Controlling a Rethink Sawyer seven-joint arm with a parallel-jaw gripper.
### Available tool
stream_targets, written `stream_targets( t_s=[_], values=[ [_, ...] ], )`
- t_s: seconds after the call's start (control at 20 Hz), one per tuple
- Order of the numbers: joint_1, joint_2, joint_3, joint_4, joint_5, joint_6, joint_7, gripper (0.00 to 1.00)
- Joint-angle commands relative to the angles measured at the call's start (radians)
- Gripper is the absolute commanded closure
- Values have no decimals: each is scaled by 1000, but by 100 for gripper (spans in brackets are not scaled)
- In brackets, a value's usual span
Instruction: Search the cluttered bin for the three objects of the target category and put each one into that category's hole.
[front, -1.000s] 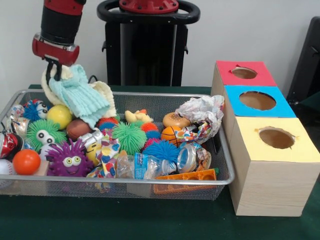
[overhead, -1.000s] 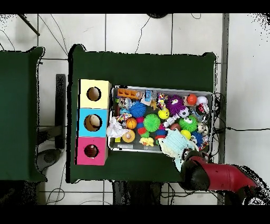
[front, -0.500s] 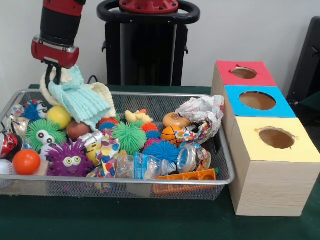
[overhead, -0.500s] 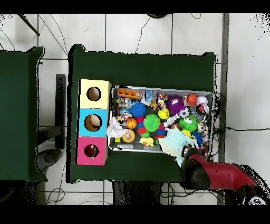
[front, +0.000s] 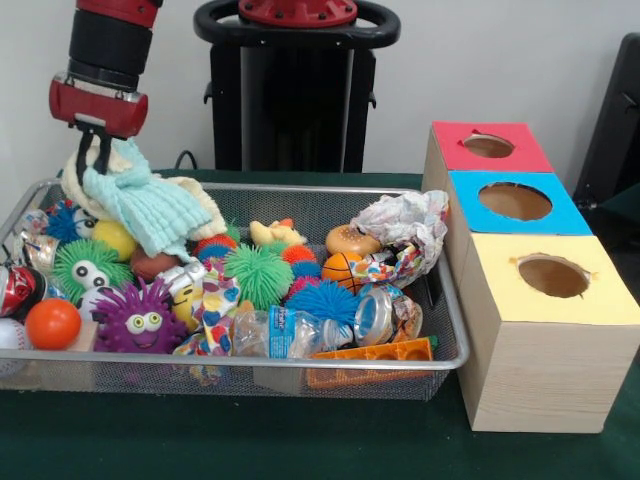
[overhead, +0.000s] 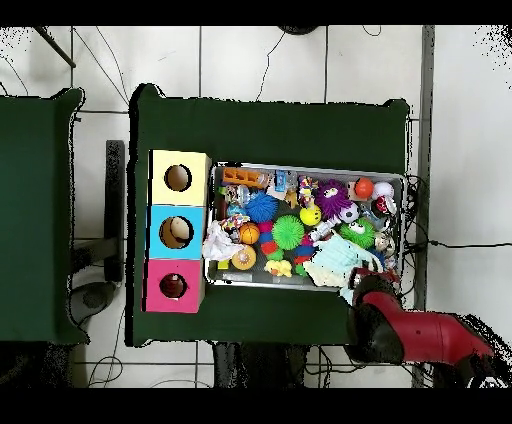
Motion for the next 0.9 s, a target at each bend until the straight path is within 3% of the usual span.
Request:
stream_targets(
  t_s=[0.05,0.4,0.7,0.75,0.9],
  values=[
    [-51,2,106,-81,-103,-159,47,100],
    [-48,47,85,-107,-138,-216,41,100],
    [1,105,19,-137,-101,-198,35,100],
    [9,114,4,-141,-94,-214,39,0],
    [26,121,-19,-140,-76,-226,40,0]
  ],
)
